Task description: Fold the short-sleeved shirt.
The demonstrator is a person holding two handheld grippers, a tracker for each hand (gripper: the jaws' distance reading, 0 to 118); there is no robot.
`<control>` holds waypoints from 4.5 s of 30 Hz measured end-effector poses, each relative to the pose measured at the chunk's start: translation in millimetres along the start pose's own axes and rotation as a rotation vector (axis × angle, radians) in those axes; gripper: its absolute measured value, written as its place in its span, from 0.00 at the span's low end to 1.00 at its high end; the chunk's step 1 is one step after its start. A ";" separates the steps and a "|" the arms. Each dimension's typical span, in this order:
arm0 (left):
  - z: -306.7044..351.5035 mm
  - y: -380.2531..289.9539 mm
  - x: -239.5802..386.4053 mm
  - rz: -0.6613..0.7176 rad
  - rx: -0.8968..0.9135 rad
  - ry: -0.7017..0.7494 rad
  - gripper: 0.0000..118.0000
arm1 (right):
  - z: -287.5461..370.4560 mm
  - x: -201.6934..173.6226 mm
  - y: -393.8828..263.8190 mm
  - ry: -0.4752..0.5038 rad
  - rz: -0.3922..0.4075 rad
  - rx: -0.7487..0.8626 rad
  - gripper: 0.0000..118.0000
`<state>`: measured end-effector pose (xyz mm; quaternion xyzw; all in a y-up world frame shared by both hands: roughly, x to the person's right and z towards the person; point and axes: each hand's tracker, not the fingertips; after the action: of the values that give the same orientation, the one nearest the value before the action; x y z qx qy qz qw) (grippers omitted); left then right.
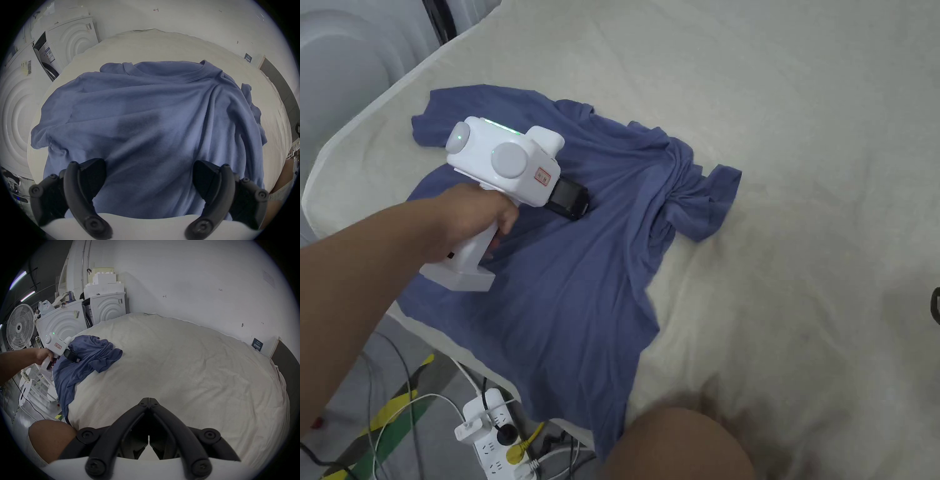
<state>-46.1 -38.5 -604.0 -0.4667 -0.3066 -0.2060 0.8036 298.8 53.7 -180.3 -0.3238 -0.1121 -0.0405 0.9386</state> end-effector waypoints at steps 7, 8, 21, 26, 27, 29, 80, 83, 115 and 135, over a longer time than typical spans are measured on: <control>18.3 -6.3 4.4 -0.066 0.058 0.035 0.10 | 2.8 2.8 -0.8 -0.003 -0.012 0.009 0.00; 19.9 -8.0 5.5 -0.085 0.068 0.054 0.07 | 3.2 2.8 -1.1 0.000 -0.012 0.010 0.00; 36.4 -18.5 -3.4 0.037 0.157 0.051 0.04 | 7.9 -2.0 1.2 0.004 0.008 0.036 0.00; 63.8 -22.6 -2.9 0.083 0.243 0.055 0.04 | 9.5 -2.4 3.7 0.014 -0.004 0.056 0.00; 70.5 -23.6 -1.9 0.096 0.263 0.058 0.04 | 10.5 -3.0 3.9 0.016 -0.005 0.065 0.00; 87.9 -26.5 3.0 0.124 0.318 0.069 0.04 | 13.5 -3.6 4.5 0.019 -0.008 0.084 0.00; 296.1 245.1 589.0 -0.115 0.936 -0.598 0.04 | 252.9 225.7 -114.3 -0.451 -0.354 0.304 0.00; 243.4 227.4 569.9 -0.104 0.856 -0.552 0.04 | 239.1 231.1 -111.0 -0.450 -0.350 0.281 0.00; 41.1 72.2 309.3 -0.324 0.378 0.052 0.59 | 152.8 196.3 -67.8 -0.300 -0.249 0.183 0.00; 148.4 -11.8 492.3 -0.484 0.618 -0.280 0.00 | 92.2 262.6 -91.4 -0.096 -0.292 0.022 0.00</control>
<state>260.0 63.8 -203.5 -0.1415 -0.5610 -0.2217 0.7849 523.3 37.7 7.2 -0.2953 -0.2033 -0.1598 0.9198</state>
